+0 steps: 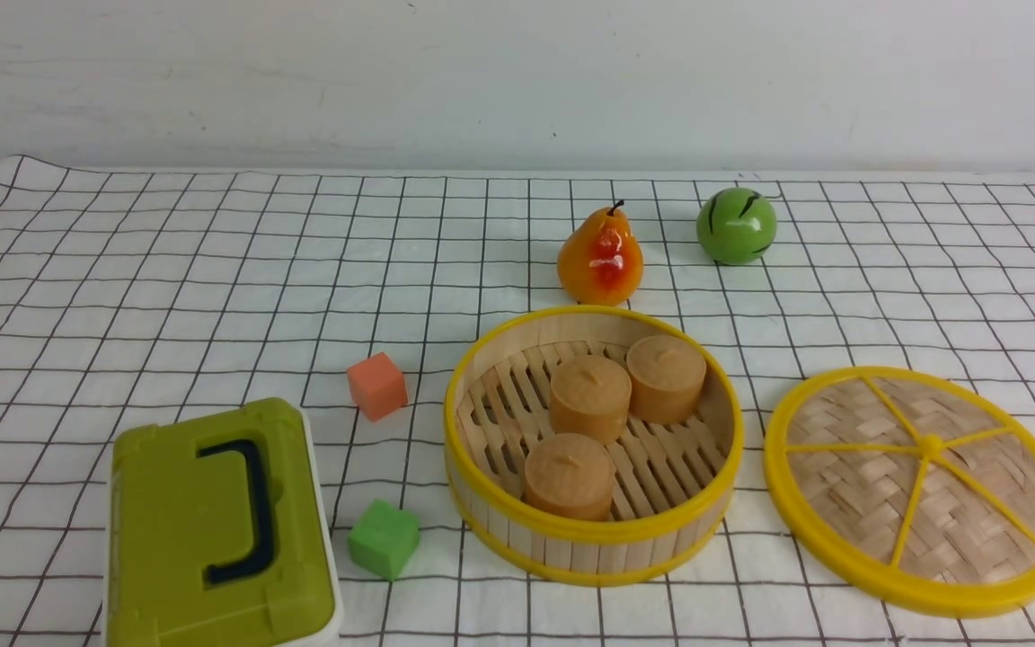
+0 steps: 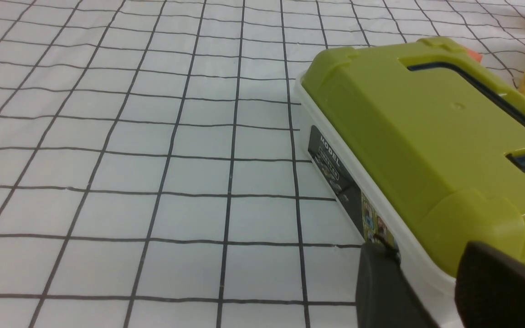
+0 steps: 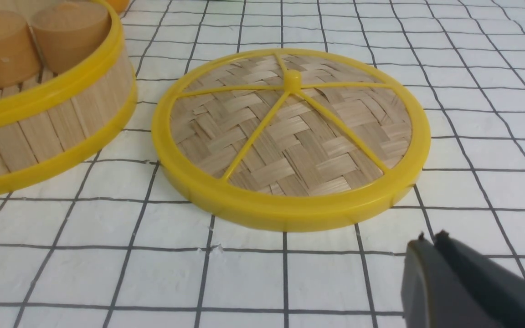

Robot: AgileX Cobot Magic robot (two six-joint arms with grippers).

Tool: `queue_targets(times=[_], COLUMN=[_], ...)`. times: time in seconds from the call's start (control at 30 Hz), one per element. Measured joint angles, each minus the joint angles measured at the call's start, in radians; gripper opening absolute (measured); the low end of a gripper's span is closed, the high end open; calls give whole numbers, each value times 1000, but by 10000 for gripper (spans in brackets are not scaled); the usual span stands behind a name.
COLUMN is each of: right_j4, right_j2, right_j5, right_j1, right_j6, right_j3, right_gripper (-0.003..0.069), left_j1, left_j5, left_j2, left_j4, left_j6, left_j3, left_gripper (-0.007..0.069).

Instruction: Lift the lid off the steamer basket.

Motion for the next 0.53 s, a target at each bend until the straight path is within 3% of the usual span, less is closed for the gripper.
queue_targets(times=[0.53], right_j4=[0], right_j2=[0], right_j5=[0], right_j1=[0], right_j6=[0], right_j3=[0], right_gripper=[48], left_j1=[0], left_j5=[0], left_j2=[0], left_j4=[0], left_j6=[0], left_j3=[0], left_gripper=[239])
